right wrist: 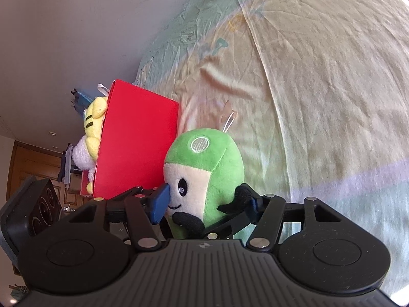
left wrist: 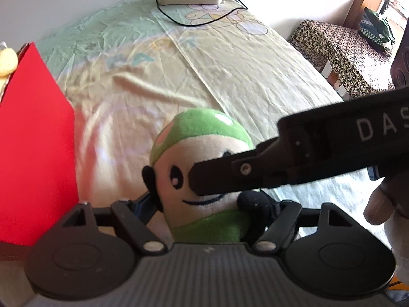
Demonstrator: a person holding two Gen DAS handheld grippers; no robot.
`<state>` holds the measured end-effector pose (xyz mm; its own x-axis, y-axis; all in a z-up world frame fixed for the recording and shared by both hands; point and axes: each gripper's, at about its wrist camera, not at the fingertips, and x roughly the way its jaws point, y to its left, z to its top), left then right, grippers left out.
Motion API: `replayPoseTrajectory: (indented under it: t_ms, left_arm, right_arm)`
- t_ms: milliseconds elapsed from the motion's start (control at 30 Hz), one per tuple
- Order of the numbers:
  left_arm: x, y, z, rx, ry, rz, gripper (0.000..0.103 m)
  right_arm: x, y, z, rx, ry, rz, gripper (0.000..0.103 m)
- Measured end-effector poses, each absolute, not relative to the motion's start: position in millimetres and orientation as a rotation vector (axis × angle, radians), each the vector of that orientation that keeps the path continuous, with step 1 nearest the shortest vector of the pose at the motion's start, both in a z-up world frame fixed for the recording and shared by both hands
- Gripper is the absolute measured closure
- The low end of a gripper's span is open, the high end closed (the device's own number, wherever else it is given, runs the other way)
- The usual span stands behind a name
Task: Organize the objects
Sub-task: 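Lift and carry the green bean plush with the right gripper to the red box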
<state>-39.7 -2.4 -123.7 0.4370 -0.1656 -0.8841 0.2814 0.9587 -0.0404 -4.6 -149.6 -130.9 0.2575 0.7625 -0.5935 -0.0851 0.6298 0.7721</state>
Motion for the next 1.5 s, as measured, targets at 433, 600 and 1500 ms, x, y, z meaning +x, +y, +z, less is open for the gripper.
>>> replayPoseTrajectory:
  t_ms: [433, 600, 1500]
  left_arm:
    - [-75.4, 15.4, -59.1, 0.104, 0.968, -0.243, 0.027]
    - [-89.4, 34.4, -29.0, 0.068, 0.895, -0.233, 0.027]
    - [-122.7, 267.6, 51.3, 0.039, 0.65, -0.111, 0.027]
  right_arm:
    - [-22.5, -138.1, -77.1, 0.666, 1.093, 0.805, 0.041]
    - [-28.8, -123.7, -48.3, 0.639, 1.038, 0.866, 0.041]
    - [-24.7, 106.2, 31.1, 0.527, 0.829, 1.041, 0.041]
